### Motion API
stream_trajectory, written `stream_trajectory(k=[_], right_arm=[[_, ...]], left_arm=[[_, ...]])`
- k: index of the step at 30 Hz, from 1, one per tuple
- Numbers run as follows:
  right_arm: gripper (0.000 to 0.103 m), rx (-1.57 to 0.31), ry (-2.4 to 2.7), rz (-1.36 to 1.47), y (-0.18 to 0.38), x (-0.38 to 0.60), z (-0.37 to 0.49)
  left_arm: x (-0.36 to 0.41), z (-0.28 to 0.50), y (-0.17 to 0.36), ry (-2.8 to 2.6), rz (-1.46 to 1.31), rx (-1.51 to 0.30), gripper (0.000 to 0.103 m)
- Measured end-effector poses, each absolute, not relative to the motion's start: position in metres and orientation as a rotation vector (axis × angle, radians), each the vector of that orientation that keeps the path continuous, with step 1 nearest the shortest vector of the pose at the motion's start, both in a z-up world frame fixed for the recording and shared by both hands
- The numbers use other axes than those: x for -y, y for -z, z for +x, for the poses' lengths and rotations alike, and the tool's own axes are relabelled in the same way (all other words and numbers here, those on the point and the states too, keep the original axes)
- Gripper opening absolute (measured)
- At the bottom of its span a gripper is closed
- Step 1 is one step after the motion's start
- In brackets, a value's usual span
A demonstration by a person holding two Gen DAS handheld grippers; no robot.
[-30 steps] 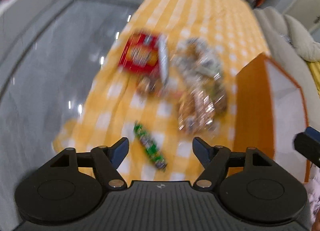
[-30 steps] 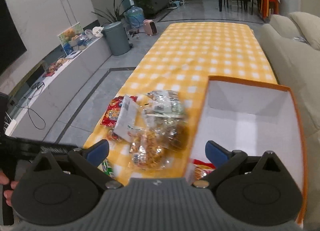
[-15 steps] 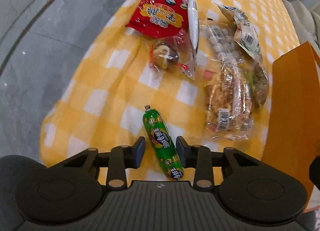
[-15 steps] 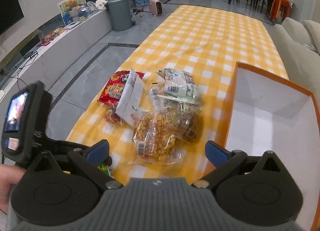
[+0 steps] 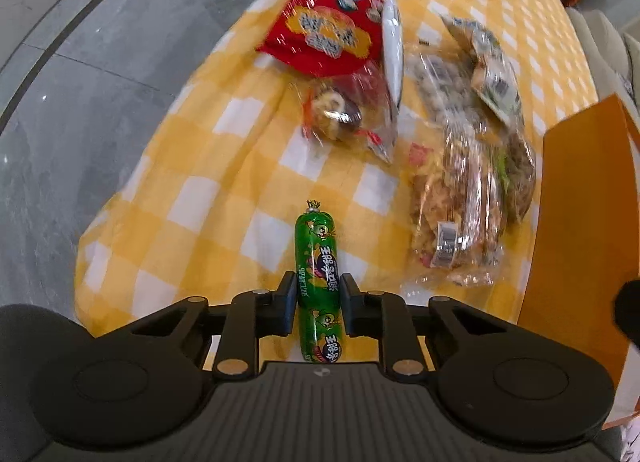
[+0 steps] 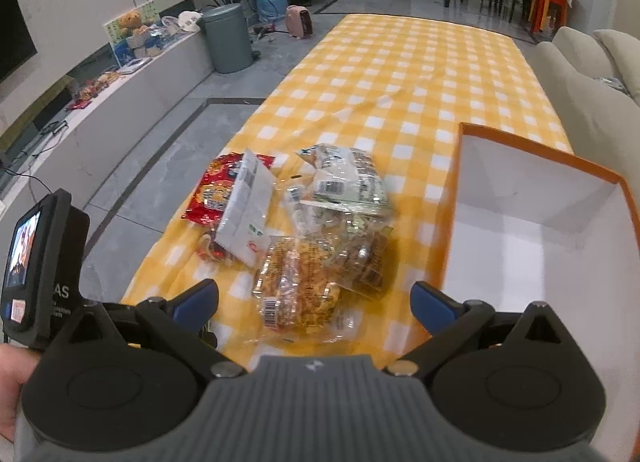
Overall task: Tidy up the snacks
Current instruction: 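Grasp the clear bread bag with the right tool and lift it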
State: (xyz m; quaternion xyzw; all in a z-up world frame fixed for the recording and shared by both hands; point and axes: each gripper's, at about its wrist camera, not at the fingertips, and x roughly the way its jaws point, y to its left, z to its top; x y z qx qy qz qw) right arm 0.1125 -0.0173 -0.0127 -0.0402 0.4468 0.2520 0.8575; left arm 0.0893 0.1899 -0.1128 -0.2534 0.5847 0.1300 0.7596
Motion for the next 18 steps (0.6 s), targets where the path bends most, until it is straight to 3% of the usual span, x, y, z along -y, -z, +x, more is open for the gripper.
stream_trajectory(k=[13,18], right_arm=[[0.100,-0.943,-0.527,-0.119,0.056,-0.021,0.113],[0.100,-0.911,-0.478,-0.303,0.082,-0.050,0.110]], left_arm=[[-0.230,0.070,0.093,-0.290,-0.695,-1.143,0.024],[-0.237,0.071,0.094,-0.288,-0.729,-1.128,0.024]])
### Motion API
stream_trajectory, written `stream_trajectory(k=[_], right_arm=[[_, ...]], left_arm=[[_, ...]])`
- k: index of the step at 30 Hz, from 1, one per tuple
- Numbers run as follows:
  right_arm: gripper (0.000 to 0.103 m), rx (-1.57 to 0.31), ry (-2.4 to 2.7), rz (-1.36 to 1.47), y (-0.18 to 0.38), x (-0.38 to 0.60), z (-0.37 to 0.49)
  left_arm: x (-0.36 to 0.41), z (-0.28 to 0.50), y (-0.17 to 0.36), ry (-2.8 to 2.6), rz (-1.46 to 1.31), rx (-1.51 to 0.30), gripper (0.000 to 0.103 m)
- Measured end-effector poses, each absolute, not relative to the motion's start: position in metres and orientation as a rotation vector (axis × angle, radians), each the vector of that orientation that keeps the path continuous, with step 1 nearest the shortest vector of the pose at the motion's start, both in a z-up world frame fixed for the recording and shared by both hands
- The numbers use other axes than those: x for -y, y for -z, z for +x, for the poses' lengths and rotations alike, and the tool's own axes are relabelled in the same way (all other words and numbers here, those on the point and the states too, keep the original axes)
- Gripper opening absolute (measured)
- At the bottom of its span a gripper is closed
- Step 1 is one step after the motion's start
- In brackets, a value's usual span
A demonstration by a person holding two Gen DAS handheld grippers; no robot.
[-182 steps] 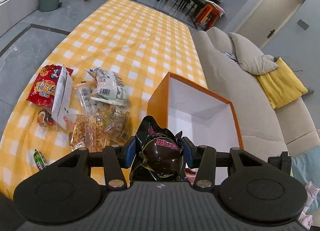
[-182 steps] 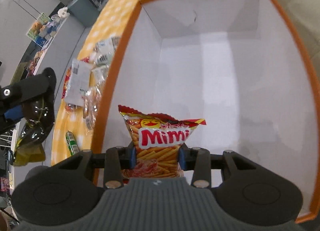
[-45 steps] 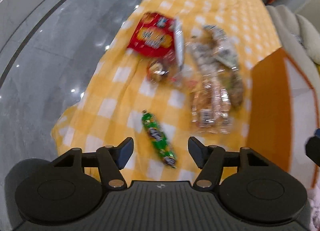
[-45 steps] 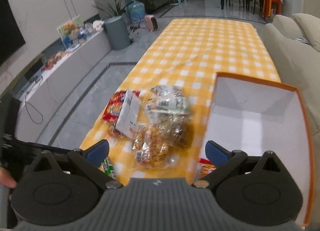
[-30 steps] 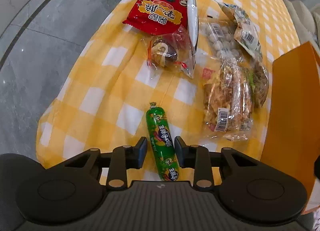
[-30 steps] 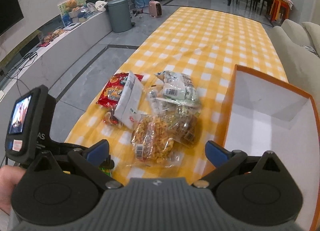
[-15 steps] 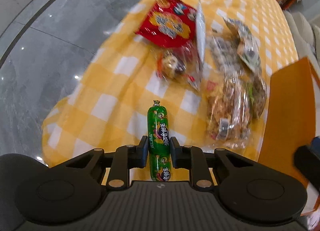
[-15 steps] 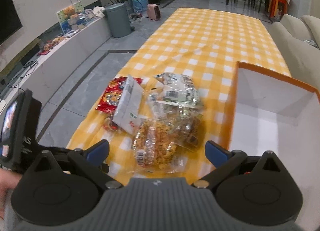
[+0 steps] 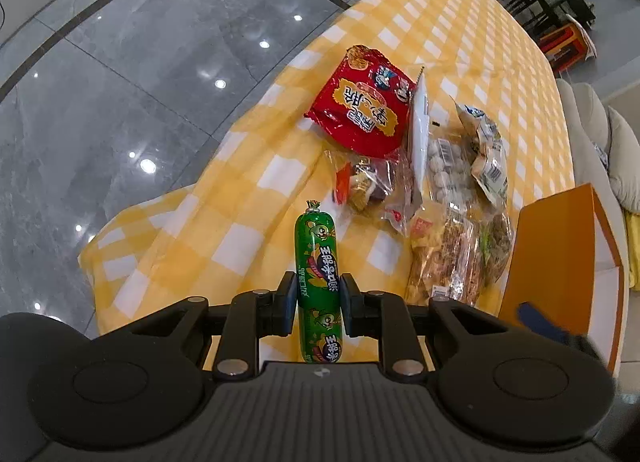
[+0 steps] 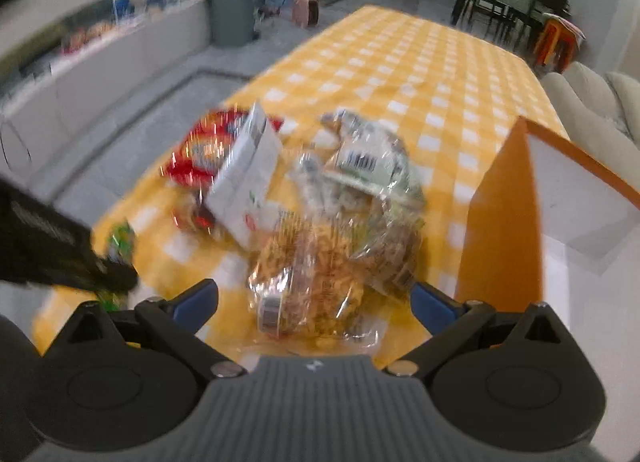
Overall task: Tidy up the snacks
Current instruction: 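Grasp the clear bread bag with the right tool and lift it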
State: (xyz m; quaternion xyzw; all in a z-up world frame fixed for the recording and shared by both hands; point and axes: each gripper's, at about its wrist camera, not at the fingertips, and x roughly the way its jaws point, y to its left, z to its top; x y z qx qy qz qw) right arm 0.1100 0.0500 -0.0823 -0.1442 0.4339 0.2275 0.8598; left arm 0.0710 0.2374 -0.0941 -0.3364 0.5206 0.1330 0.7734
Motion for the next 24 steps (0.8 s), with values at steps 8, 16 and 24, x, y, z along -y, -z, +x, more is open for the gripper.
stream_trajectory(k=[8,16,24], right_arm=[[0.100,-1.004,-0.423,-0.193,0.129,-0.056,0.128],[0.067,-0.870,-0.477,-0.193,0.130,-0.043,0.117],[0.068,-0.951,-0.638,-0.161,0.121,-0.035,0.098]], left_arm=[[-0.247,0.070,0.096,-0.275,-0.770,-1.113,0.024],[-0.245,0.076,0.098,-0.252,-0.794,-1.118,0.024],[-0.247,0.074,0.100,-0.260,-0.810,-1.123,0.024]])
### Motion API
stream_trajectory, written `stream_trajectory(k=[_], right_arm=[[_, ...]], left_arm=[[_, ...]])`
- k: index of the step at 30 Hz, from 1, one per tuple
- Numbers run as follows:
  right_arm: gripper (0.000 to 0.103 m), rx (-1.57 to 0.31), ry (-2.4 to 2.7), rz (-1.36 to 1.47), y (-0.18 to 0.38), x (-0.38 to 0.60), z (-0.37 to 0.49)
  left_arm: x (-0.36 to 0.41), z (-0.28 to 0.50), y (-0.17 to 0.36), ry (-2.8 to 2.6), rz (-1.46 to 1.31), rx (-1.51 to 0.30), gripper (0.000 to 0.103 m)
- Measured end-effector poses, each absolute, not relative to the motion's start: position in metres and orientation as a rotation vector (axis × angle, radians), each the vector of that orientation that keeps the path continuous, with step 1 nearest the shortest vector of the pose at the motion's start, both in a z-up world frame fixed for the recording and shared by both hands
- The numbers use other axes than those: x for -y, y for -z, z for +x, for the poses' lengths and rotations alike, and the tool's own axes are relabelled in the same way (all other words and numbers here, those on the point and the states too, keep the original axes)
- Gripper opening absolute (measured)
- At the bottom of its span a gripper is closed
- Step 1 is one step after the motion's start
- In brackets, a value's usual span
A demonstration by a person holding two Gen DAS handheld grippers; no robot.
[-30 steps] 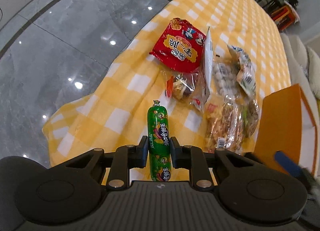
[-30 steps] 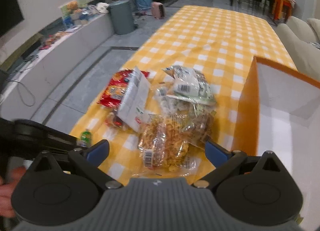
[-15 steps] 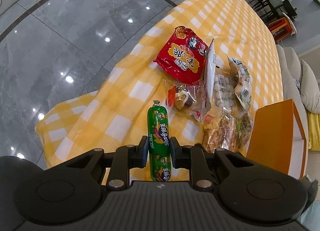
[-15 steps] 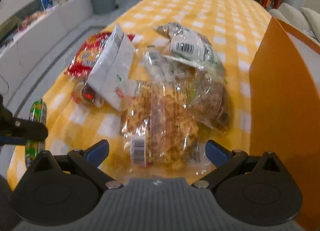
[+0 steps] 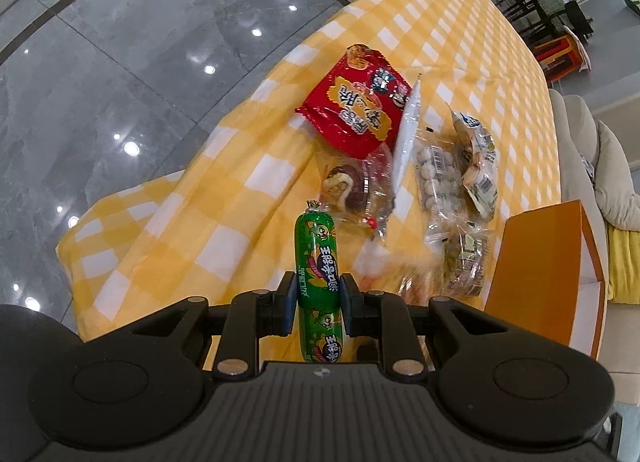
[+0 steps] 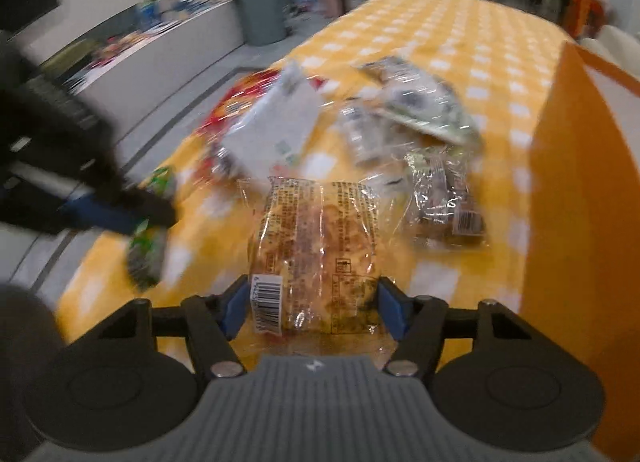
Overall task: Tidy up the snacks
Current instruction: 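Grasp the clear bread bag with the right tool and lift it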
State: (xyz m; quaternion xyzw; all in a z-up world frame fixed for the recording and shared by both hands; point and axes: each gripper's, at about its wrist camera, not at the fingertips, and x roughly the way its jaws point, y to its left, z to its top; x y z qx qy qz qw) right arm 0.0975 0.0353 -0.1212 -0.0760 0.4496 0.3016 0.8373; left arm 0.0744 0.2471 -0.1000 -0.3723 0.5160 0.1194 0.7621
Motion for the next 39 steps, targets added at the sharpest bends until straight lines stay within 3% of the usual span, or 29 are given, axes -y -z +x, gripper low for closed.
stream_trajectory(k=[2,3,4,13,15,22,30,39], right_arm=[[0.077,-0.936,-0.667,-0.185,0.121,-0.038,0.093],[0.089,-0.908,-0.667,-0.194,0.121,-0.038,0.092],[0.093,-0.887,-0.664,-0.198,0.122,-0.039,0.092],[0.100,-0.784,-0.701,-0.167,0.145,-0.040,0.100],[0.100,-0.734,-0.704,-0.183,0.149,-0.041,0.097],[0.076,-0.634,-0.689,-0.200,0.152,-0.033,0.084],[0.074,-0.607,-0.697,-0.180,0.137,-0.031,0.076],[0.074,-0.516,-0.711,-0.066,0.077,-0.018,0.063]], left_arm=[[-0.248,0.073,0.100,-0.263,-0.813,-1.121,0.024],[-0.249,0.073,0.100,-0.264,-0.812,-1.120,0.024],[-0.248,0.073,0.099,-0.263,-0.811,-1.118,0.024],[-0.249,0.071,0.097,-0.267,-0.811,-1.109,0.024],[-0.249,0.072,0.097,-0.265,-0.810,-1.110,0.024],[-0.250,0.069,0.095,-0.258,-0.819,-1.098,0.024],[-0.250,0.061,0.077,-0.260,-0.809,-1.057,0.024],[-0.242,0.049,0.035,-0.230,-0.787,-0.967,0.024]])
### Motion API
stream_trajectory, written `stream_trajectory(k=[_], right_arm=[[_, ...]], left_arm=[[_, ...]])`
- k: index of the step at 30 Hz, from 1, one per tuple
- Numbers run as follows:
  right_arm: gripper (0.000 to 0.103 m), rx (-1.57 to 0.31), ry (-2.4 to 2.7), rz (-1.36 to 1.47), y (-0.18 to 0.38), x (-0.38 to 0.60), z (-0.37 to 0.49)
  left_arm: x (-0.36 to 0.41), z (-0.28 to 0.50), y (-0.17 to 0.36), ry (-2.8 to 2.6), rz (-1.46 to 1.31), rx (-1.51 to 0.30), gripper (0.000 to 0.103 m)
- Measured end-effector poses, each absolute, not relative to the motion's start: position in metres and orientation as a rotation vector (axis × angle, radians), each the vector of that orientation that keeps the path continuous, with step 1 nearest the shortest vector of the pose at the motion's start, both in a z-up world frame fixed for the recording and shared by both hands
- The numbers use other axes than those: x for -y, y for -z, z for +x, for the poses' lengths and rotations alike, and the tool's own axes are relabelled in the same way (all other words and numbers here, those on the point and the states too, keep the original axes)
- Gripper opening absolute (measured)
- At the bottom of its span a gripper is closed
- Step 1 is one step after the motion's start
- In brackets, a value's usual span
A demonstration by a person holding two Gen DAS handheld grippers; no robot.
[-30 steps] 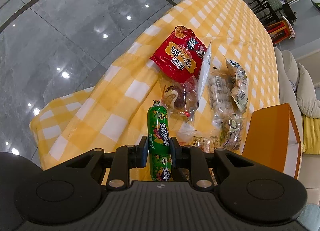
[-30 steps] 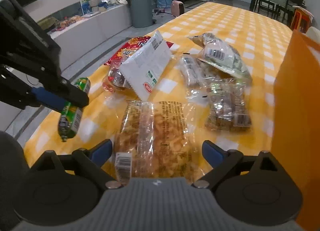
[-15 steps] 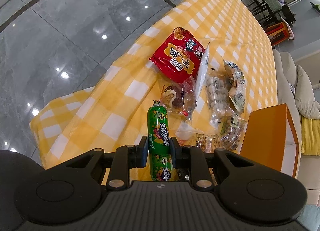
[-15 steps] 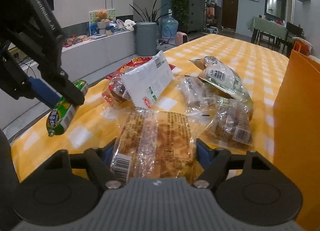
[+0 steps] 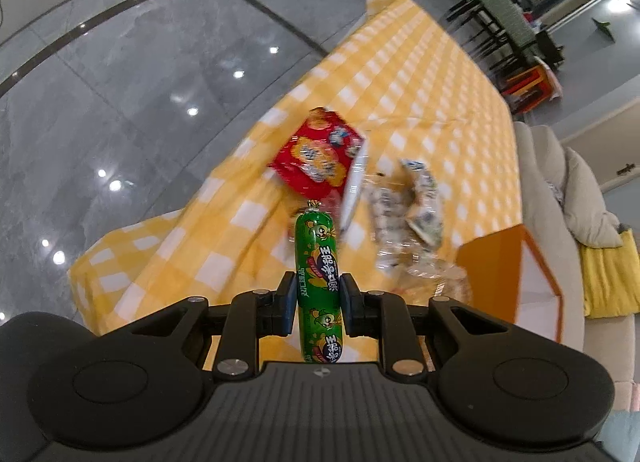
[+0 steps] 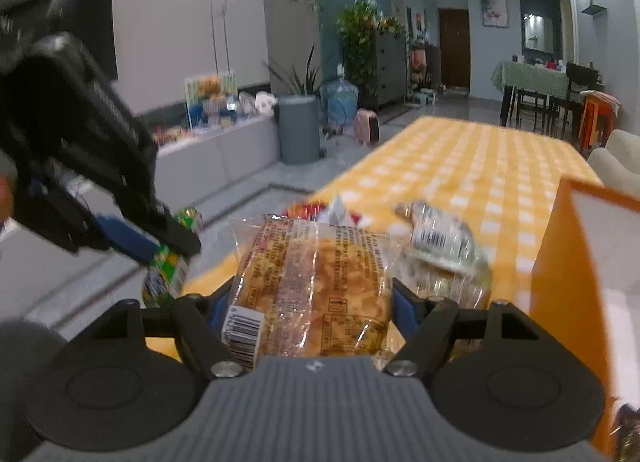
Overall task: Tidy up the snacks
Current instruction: 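Grasp the clear bread bag with the right tool and lift it, then carry the bread bag into the box and open the right tool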
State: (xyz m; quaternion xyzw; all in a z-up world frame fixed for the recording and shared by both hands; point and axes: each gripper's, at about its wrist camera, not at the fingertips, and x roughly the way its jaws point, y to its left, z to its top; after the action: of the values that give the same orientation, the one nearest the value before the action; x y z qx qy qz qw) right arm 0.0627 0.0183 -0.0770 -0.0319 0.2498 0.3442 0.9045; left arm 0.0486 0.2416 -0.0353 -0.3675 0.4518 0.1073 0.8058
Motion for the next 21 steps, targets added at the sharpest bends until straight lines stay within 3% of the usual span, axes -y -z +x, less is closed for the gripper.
stream_trajectory(k=[12,21], right_arm=[[0.074,-0.449,-0.605,0.035,-0.016,0.085,0.056],[0.074,-0.624,-0.409,0.180,-0.015,0.165,0.105]], left_arm=[[-0.175,0.058,0.002,-0.016,-0.735,-0.924,0.024],[-0.104,0.096,0.010,0.126,-0.637,-0.986,0.024]])
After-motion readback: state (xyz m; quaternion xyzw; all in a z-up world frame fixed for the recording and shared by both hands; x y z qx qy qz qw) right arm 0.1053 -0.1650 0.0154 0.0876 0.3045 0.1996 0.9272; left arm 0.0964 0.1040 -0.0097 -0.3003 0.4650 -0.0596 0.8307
